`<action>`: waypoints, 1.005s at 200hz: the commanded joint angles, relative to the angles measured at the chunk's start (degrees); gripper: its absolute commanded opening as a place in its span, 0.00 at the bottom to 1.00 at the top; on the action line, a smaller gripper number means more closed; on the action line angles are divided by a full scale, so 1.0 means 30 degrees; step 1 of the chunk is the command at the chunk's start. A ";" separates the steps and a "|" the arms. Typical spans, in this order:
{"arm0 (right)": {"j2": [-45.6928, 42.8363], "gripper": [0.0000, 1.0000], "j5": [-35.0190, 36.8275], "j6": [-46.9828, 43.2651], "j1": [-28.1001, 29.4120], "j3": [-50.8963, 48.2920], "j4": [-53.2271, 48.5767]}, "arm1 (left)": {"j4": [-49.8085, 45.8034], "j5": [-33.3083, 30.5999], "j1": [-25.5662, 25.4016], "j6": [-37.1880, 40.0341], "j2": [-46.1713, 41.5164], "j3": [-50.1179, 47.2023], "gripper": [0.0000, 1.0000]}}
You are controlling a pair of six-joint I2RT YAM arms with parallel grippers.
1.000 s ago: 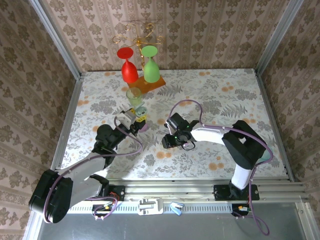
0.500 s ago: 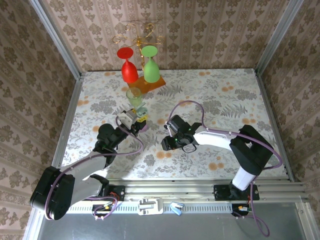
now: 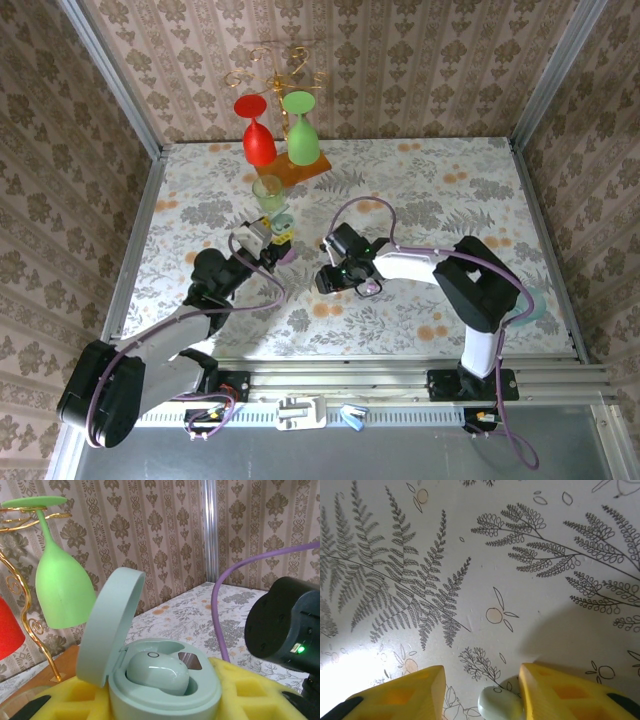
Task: Insert the wireless bluetooth earbuds into the charging case
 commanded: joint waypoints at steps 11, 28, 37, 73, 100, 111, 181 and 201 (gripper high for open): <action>-0.1045 0.40 -0.0789 0.1015 0.0323 -0.1966 0.0164 | 0.0641 -0.0006 -0.0186 0.0077 0.0395 0.0400 0.20; -0.1193 0.37 -0.0827 0.1339 0.0473 -0.2307 0.0324 | 0.1282 0.0071 -0.0186 -0.0092 0.0918 0.0392 0.20; -0.1243 0.36 -0.0721 0.1455 0.0582 -0.2384 0.0328 | 0.1549 0.0124 -0.0186 -0.0157 0.1179 0.0429 0.20; -0.1110 0.34 -0.0574 0.1477 0.0600 -0.2201 0.0588 | 0.1844 0.0208 -0.0245 -0.0306 0.1531 0.0506 0.20; -0.0496 0.29 -0.0363 0.1237 0.0564 -0.1727 0.0712 | 0.1595 0.0142 -0.0244 -0.0229 0.1337 0.0517 0.20; -0.0216 0.27 -0.0307 0.1241 0.0519 -0.1540 0.0652 | 0.1499 0.0141 -0.0244 -0.0192 0.1227 0.0488 0.20; -0.1588 0.20 0.2664 0.2545 0.0519 -0.2367 0.0240 | 0.1097 0.0045 -0.0244 -0.0034 0.1082 0.0519 0.20; -0.2604 0.20 0.3949 0.3279 0.0486 -0.3180 0.0751 | 0.1446 0.0205 -0.0244 -0.0174 0.1407 0.0598 0.20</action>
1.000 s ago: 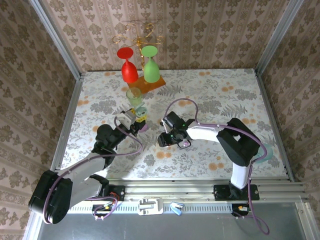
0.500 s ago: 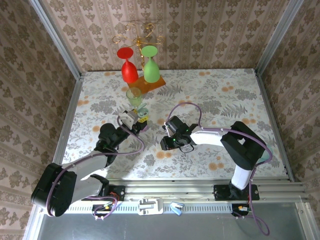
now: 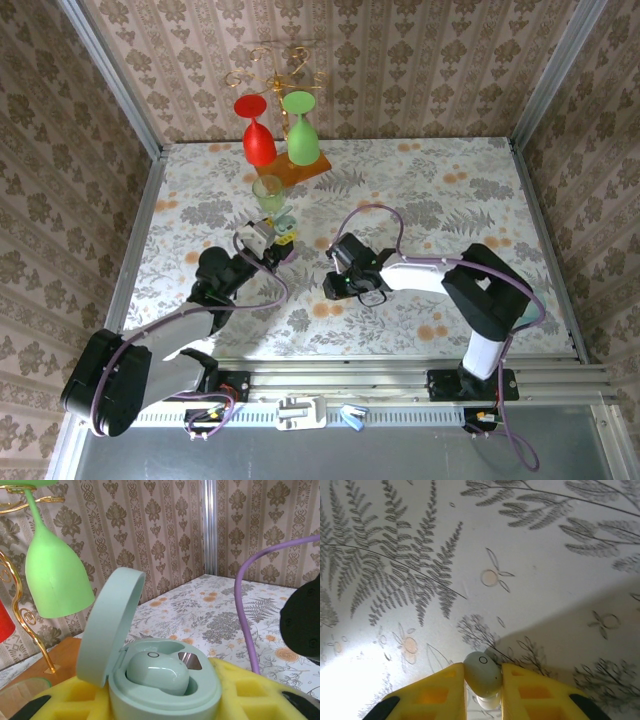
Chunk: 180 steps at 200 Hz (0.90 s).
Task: Insert the wireless bluetooth earbuds into the charging case
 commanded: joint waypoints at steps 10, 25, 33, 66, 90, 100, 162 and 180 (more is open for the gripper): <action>-0.1586 0.20 0.3246 0.1312 0.0015 -0.1262 -0.0544 | 0.0926 0.0236 -0.0162 -0.0202 0.0370 0.0590 0.20; -0.1979 0.21 0.4205 0.1609 0.0005 -0.1498 -0.0837 | 0.1090 0.0294 -0.0190 -0.0261 0.0524 0.0647 0.20; -0.2158 0.21 0.5059 0.2080 -0.0047 -0.1619 -0.1195 | 0.1119 0.0329 -0.0194 -0.0277 0.0561 0.0700 0.20; -0.2801 0.23 0.5593 0.4414 -0.0085 -0.3004 -0.0209 | 0.1069 0.0388 -0.0223 -0.0234 0.0687 0.0854 0.20; -0.2794 0.26 0.3632 0.4977 -0.0087 -0.3409 0.0981 | 0.1091 0.0375 -0.0252 -0.0258 0.0811 0.0938 0.20; -0.3012 0.29 0.3337 0.5035 -0.0076 -0.3600 0.1219 | 0.1116 0.0391 -0.0282 -0.0262 0.0901 0.0986 0.20; -0.4044 0.39 0.2687 0.2205 -0.1215 -0.3070 -0.0523 | 0.1285 0.0535 -0.0311 -0.0175 0.1385 0.1381 0.20; -0.3755 0.39 0.2152 0.1749 -0.1441 -0.2678 -0.0444 | 0.1438 0.0602 -0.0340 -0.0232 0.1494 0.1412 0.20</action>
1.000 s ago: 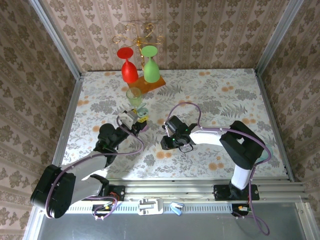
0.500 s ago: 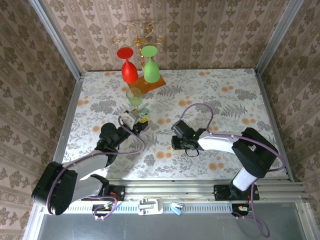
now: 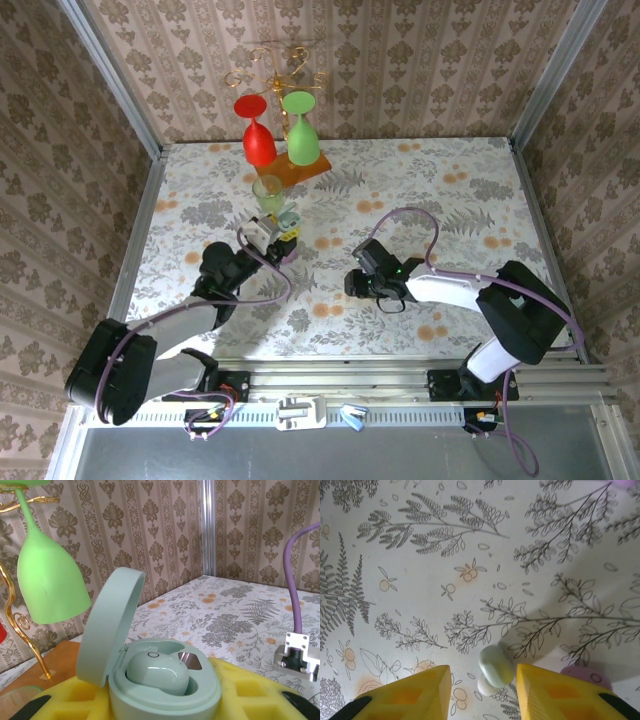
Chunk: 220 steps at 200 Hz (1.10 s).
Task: Insert the wireless bluetooth earbuds into the charging case
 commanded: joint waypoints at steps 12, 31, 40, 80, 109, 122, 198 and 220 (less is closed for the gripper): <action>0.0153 0.39 -0.1092 -0.1481 -0.0419 0.0807 -0.0458 | 0.0841 0.0464 -0.0211 -0.0225 0.0131 0.0710 0.20; 0.0660 0.39 -0.1416 -0.1927 -0.0789 0.1091 -0.0421 | 0.0604 0.0449 -0.0231 -0.0139 -0.0001 0.0682 0.20; 0.0884 0.39 -0.1672 -0.2156 -0.0931 0.1188 -0.0343 | 0.0559 0.0420 -0.0231 -0.0138 -0.0023 0.0721 0.20; 0.2044 0.40 -0.2783 -0.2610 -0.1152 0.1329 -0.0237 | 0.0353 0.0361 -0.0231 -0.0078 -0.0053 0.0785 0.20; 0.1959 0.38 -0.3623 -0.2010 -0.1155 0.0636 0.0342 | 0.0266 0.0361 -0.0260 -0.0028 0.0005 0.0844 0.20; 0.1684 0.36 -0.3859 -0.1678 -0.1127 0.0291 0.0617 | 0.0251 0.0361 -0.0260 -0.0020 0.0106 0.0858 0.20; 0.0879 0.33 -0.4338 -0.1324 -0.1132 -0.0473 0.0787 | 0.1034 0.0595 -0.0290 -0.0226 0.0798 0.1005 0.20; 0.0864 0.30 -0.4398 -0.1169 -0.1125 -0.0566 0.1002 | 0.1021 0.0539 -0.0290 -0.0232 0.0666 0.0919 0.20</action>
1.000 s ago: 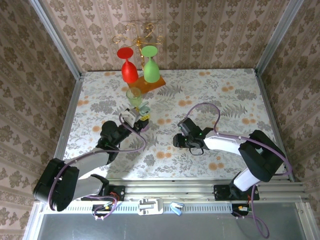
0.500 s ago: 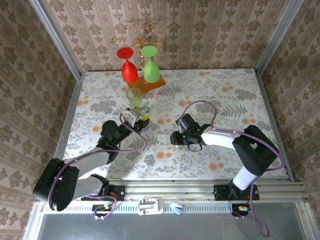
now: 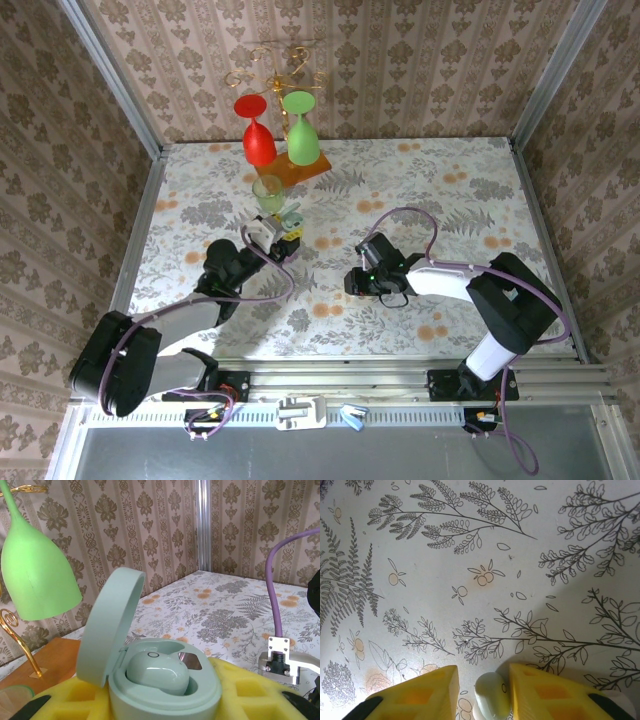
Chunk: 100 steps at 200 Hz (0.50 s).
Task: Insert the wireless bluetooth earbuds into the charging case
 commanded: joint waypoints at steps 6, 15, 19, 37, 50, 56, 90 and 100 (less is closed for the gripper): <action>-0.0352 0.29 -0.0900 0.0423 0.0047 -0.0490 -0.0254 | 0.0970 0.0267 -0.0144 -0.0245 -0.0133 0.0531 0.20; -0.0331 0.28 -0.1016 0.0484 0.0055 -0.0547 -0.0073 | 0.0941 0.0260 -0.0144 -0.0226 -0.0187 0.0516 0.20; -0.0331 0.27 -0.1074 0.0507 0.0055 -0.0573 0.0002 | 0.0933 0.0260 -0.0146 -0.0214 -0.0209 0.0516 0.20; -0.0239 0.25 -0.1258 0.0601 0.0046 -0.0607 0.0208 | 0.0896 0.0231 -0.0144 -0.0169 -0.0276 0.0487 0.20; -0.0199 0.24 -0.1386 0.0657 0.0048 -0.0696 0.0391 | 0.0889 0.0230 -0.0166 -0.0166 -0.0268 0.0516 0.20; -0.0213 0.24 -0.1401 0.0666 0.0055 -0.0724 0.0415 | 0.0884 0.0230 -0.0146 -0.0166 -0.0282 0.0516 0.20; -0.0315 0.27 -0.1649 0.0457 0.0082 -0.0866 0.0221 | 0.0889 0.0230 -0.0173 -0.0160 -0.0226 0.0490 0.20; -0.0389 0.27 -0.1647 0.0433 0.0069 -0.0963 0.0192 | 0.0912 0.0230 -0.0172 -0.0166 -0.0224 0.0487 0.20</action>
